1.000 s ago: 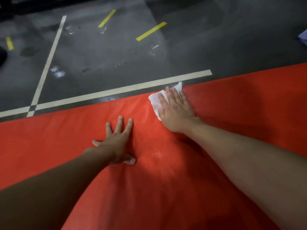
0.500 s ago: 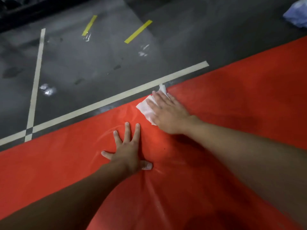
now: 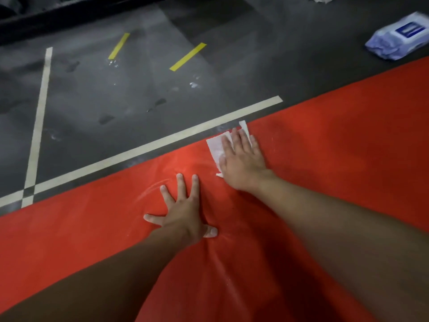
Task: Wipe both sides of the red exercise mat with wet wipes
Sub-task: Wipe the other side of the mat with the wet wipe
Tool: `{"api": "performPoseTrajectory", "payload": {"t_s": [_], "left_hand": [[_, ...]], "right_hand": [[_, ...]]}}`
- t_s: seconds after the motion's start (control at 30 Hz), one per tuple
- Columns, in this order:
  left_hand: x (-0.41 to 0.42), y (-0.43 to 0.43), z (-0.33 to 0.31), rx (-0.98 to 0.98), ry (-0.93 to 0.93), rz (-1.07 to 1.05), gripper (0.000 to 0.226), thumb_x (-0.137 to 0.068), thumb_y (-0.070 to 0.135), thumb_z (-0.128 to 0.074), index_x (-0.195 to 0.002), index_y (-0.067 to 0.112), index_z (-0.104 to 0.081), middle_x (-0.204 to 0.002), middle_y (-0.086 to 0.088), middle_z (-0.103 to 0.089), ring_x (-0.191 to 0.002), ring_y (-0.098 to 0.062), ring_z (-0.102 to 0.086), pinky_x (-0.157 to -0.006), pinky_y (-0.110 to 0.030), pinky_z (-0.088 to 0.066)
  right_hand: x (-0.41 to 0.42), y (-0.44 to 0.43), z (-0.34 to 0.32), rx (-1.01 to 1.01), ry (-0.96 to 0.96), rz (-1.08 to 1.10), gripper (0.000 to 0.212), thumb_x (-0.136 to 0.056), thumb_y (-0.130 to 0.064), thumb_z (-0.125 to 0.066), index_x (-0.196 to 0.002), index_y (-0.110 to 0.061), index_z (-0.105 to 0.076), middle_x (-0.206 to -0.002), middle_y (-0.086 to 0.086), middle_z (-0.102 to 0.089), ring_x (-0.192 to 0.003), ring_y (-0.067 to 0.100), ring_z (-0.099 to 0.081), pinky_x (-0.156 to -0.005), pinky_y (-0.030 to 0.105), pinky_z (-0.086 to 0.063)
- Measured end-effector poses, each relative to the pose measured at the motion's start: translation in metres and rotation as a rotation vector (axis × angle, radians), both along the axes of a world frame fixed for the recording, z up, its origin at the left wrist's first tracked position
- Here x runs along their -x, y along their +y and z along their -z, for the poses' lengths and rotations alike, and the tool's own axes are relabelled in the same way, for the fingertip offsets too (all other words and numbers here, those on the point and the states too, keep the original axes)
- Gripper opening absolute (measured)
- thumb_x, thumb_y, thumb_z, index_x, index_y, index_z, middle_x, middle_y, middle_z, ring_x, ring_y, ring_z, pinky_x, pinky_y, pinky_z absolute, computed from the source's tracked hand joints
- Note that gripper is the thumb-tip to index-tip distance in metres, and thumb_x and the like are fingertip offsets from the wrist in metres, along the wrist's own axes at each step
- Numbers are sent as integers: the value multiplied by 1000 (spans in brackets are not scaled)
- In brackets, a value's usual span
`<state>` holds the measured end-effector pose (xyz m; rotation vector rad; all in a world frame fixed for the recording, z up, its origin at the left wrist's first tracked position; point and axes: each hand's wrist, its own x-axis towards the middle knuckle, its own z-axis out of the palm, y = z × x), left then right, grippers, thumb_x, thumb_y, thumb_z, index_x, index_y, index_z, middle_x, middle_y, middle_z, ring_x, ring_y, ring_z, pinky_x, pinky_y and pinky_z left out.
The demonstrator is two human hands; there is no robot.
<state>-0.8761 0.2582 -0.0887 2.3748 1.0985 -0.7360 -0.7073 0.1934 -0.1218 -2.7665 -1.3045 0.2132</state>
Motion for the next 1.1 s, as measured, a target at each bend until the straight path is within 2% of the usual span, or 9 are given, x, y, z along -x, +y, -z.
{"api": "performPoseTrajectory", "payload": {"t_s": [0.13,0.3,0.43,0.6,0.67,0.77,0.9,1.0,1.1], "left_hand": [[2,0,-1,0,-14,-2,142,-61,47,-88,-144,51,26,-150,18,43,-142,-31,36,-96,-85,-7],[1,0,-1,-2,-10,1,142,-61,46,-89,-144,51,26,-150,17,42,-142,-31,35,-95,-85,-7],[2,-1,-3,-2,-23,4,140,-62,46,-88,-145,51,24,-151,18,41,-142,-30,34,-95,-86,-7],[1,-1,-4,-2,-10,7,140,-61,45,-89,-146,50,23,-152,17,40,-143,-31,33,-94,-86,-7],[1,-2,-4,-3,-11,13,140,-62,45,-89,-146,49,23,-152,17,39,-143,-32,32,-94,-86,-8],[1,-2,-5,-9,-11,16,140,-62,46,-89,-147,47,22,-153,16,38,-144,-32,31,-94,-86,-9],[2,0,-2,-17,-5,25,141,-60,48,-89,-146,49,23,-153,17,38,-144,-32,31,-93,-87,-9],[1,1,-1,-25,-9,32,140,-60,49,-88,-146,48,23,-153,17,38,-144,-33,30,-93,-87,-11],[3,1,0,-32,-13,37,140,-61,50,-88,-146,48,22,-153,16,37,-144,-33,30,-93,-87,-11]], "right_hand": [[9,-17,5,22,32,-278,61,-102,-42,-19,-159,-23,-6,-166,9,4,-153,22,8,-122,44,8],[-6,-23,3,26,-18,67,63,-102,-41,-21,-158,-16,-10,-166,13,1,-153,26,6,-122,46,9],[26,-38,9,10,8,-304,62,-101,-43,-20,-158,-21,-10,-166,11,2,-153,24,7,-121,44,8],[4,-48,0,47,-2,-17,64,-101,-42,-22,-159,-18,-8,-166,12,2,-153,25,7,-122,46,7],[39,-44,5,7,-24,-131,67,-99,-43,-25,-158,-14,-12,-164,18,-4,-152,31,0,-122,48,5],[39,-59,6,36,-13,-352,65,-99,-44,-22,-158,-20,-8,-166,11,0,-153,25,4,-122,47,4],[23,-64,0,50,-1,-49,64,-101,-43,-24,-158,-19,-8,-166,11,2,-153,24,7,-122,47,6],[67,-68,7,11,-15,-246,68,-98,-46,-25,-157,-16,-12,-164,18,-2,-152,31,2,-122,48,3],[37,-88,3,54,-13,-340,63,-99,-43,-16,-158,-22,-6,-166,10,3,-153,24,8,-122,47,4]]}}
